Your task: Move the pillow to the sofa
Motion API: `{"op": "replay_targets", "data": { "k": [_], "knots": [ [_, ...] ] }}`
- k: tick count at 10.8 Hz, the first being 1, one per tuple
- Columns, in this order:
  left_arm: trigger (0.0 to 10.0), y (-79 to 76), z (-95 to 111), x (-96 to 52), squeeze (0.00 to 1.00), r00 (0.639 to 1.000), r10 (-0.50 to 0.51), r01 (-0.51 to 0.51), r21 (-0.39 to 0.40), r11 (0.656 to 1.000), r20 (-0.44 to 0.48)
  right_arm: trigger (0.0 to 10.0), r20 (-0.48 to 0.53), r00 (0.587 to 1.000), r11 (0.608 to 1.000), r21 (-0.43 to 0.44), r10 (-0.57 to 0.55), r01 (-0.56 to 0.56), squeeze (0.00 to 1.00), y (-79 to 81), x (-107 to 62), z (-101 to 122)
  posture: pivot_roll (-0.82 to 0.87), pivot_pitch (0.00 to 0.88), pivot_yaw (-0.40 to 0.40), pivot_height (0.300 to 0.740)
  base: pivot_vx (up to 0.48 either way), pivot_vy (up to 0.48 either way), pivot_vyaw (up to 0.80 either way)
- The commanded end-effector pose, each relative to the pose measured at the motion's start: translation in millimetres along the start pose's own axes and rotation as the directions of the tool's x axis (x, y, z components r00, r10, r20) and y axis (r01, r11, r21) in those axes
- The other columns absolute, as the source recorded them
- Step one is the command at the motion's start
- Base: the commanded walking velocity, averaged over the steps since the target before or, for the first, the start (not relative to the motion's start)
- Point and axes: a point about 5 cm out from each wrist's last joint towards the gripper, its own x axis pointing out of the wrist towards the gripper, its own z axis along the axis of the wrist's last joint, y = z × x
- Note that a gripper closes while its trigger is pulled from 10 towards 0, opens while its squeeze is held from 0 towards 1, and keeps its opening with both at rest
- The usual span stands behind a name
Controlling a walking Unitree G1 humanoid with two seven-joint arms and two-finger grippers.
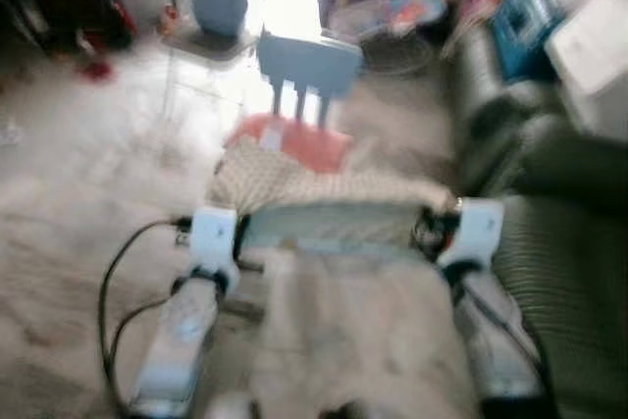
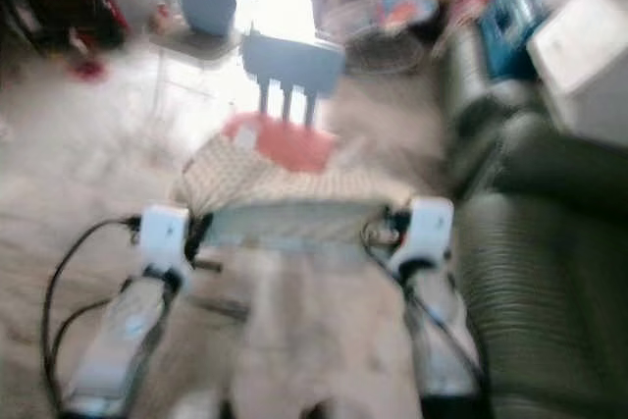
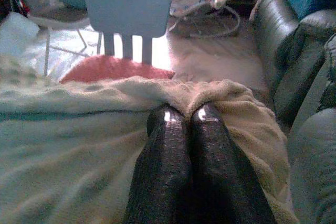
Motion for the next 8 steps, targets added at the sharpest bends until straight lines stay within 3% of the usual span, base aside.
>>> {"op": "replay_targets", "data": {
  "k": [1, 5, 8],
  "knots": [
    [10.0, 0.6, 7.0, 1.1, 0.00, 1.000, 0.007, -0.007, -0.004, 1.000, 0.029, 10.0, 0.016, 1.000, 1.000, -0.006, -0.024, 0.024, 0.00, -7.2, 0.7, 5.1, 0.01, 0.022, -0.068, 0.740, -0.262, 0.000, 0.00],
    [10.0, 0.4, 7.8, 2.0, 0.00, 0.999, 0.004, -0.004, 0.007, 1.000, 0.040, 10.0, 0.003, 1.000, 1.000, -0.008, -0.016, 0.016, 0.00, -6.4, 2.4, 3.9, 0.01, 0.019, -0.073, 0.740, -0.066, 0.062, 0.00],
    [10.0, 2.2, 9.8, 4.8, 0.00, 0.999, 0.017, -0.016, -0.010, 1.000, 0.040, 10.0, -0.010, 1.000, 1.000, -0.009, -0.017, 0.017, 0.00, -6.8, 3.2, 2.9, 0.01, 0.018, -0.073, 0.740, 0.000, 0.000, -0.80]
  ]
}}
